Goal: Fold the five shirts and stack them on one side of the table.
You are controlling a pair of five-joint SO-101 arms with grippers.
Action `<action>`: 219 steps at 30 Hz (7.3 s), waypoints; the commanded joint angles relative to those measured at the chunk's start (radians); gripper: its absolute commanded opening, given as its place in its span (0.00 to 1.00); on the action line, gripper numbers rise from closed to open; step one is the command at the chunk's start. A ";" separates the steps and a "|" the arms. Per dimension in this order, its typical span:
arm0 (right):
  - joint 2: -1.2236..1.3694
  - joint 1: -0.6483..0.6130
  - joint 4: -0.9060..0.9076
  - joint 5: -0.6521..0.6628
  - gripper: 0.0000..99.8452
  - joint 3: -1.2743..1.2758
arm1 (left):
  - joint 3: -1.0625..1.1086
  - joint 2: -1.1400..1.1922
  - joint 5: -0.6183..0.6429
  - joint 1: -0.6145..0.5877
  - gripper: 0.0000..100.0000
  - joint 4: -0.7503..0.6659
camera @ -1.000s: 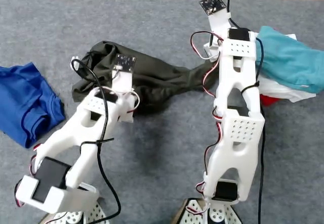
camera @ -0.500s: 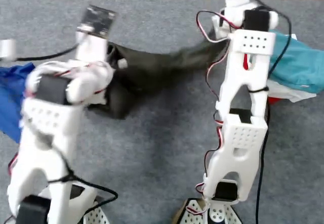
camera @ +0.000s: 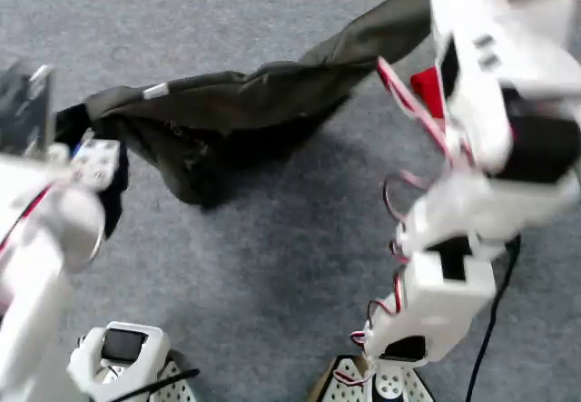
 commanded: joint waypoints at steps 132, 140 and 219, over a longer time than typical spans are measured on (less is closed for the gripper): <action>-0.248 -0.222 -0.460 1.103 0.17 1.942 | 1.821 -0.104 0.146 -0.295 0.02 -1.320; -0.315 -0.147 -0.410 1.172 0.29 1.936 | 1.821 -0.104 0.144 -0.295 0.02 -1.320; -2.123 -0.143 -0.374 1.479 0.17 3.163 | 1.832 -0.104 0.143 -0.270 0.02 -1.323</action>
